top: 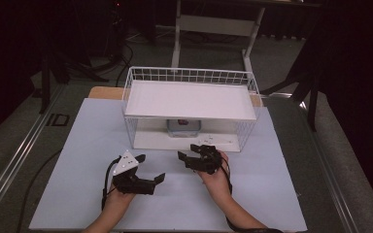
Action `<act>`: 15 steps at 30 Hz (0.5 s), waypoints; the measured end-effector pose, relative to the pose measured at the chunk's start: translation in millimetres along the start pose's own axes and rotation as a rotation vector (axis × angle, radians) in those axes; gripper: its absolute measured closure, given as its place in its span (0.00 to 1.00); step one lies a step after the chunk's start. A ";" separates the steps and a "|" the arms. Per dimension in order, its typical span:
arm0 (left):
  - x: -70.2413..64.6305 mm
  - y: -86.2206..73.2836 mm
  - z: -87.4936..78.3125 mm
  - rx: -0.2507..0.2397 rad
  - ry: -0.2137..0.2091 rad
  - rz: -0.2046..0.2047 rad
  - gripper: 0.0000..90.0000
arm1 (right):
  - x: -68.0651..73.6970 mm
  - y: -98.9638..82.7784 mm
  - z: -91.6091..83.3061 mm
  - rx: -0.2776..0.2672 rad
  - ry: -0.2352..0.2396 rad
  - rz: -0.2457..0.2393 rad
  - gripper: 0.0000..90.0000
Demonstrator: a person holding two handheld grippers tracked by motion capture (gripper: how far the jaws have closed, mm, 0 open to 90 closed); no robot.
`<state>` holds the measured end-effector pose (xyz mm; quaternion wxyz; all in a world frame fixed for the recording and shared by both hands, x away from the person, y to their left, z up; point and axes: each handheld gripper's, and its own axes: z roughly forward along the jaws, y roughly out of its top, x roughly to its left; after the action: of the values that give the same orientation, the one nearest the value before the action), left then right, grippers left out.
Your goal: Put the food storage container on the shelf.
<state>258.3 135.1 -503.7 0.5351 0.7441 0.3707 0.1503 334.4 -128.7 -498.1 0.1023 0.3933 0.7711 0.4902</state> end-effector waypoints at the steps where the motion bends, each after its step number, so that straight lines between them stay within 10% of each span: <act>1: -0.6 1.3 0.4 0.003 -0.004 0.002 0.01 | 0.1 -0.1 -2.7 0.005 0.016 0.004 0.27; 15: -0.9 12.4 -1.5 0.004 -0.144 0.017 0.01 | -2.1 -12.4 -31.7 -0.010 0.049 -0.034 0.17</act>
<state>261.6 133.6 -491.7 0.5576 0.7571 0.3253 0.1000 312.2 -154.2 -493.2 0.0937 0.3675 0.7775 0.5017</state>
